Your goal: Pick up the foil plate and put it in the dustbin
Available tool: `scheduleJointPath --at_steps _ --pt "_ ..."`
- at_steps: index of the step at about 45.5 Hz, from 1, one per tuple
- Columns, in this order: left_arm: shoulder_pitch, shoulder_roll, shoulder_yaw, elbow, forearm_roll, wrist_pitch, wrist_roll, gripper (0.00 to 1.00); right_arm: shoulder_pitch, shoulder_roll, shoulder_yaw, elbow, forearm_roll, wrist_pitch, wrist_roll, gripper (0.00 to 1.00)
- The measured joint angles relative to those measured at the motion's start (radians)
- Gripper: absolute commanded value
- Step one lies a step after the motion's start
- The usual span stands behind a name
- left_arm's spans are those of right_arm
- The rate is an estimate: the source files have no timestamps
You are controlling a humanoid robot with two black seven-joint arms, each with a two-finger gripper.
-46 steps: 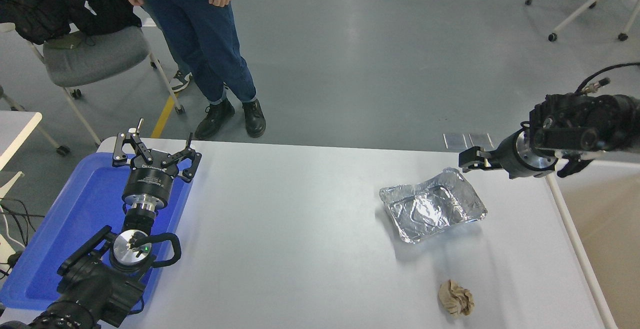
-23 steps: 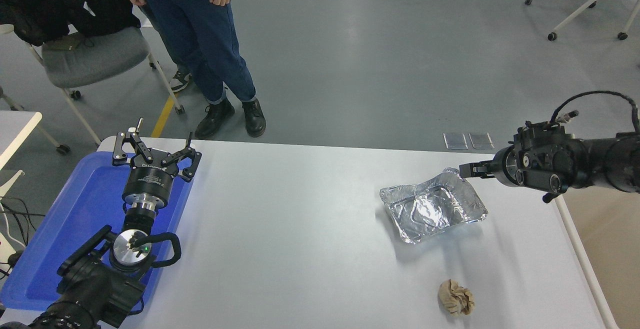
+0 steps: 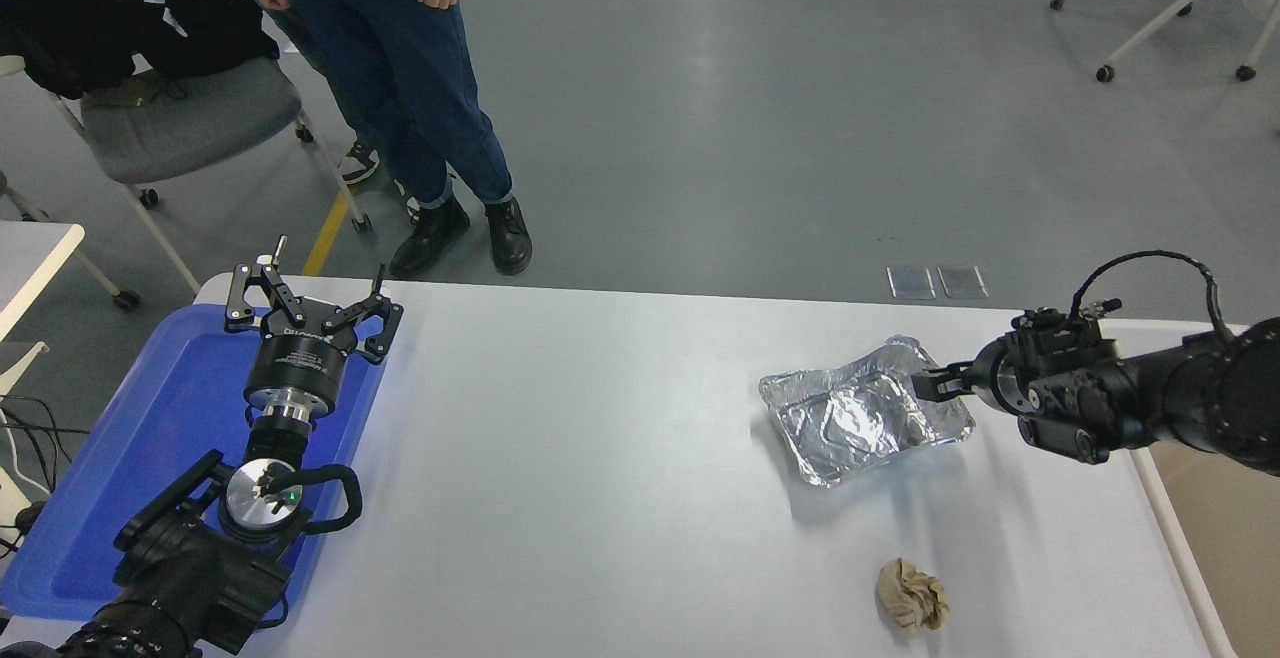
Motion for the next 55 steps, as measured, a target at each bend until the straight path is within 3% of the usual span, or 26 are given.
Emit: scheduleJointPath --at_steps 15,26,55 --pt "0.000 0.000 0.000 0.000 0.000 0.000 -0.001 1.00 -0.063 0.014 0.116 -0.042 0.003 -0.011 -0.002 0.97" --pt "0.000 0.000 0.000 0.000 0.000 0.000 -0.001 1.00 -0.093 0.015 0.161 -0.071 0.005 -0.018 -0.002 0.87" --pt "0.000 0.000 0.000 0.000 -0.001 0.000 -0.001 1.00 -0.158 0.023 0.175 -0.182 0.006 -0.021 -0.001 0.87"
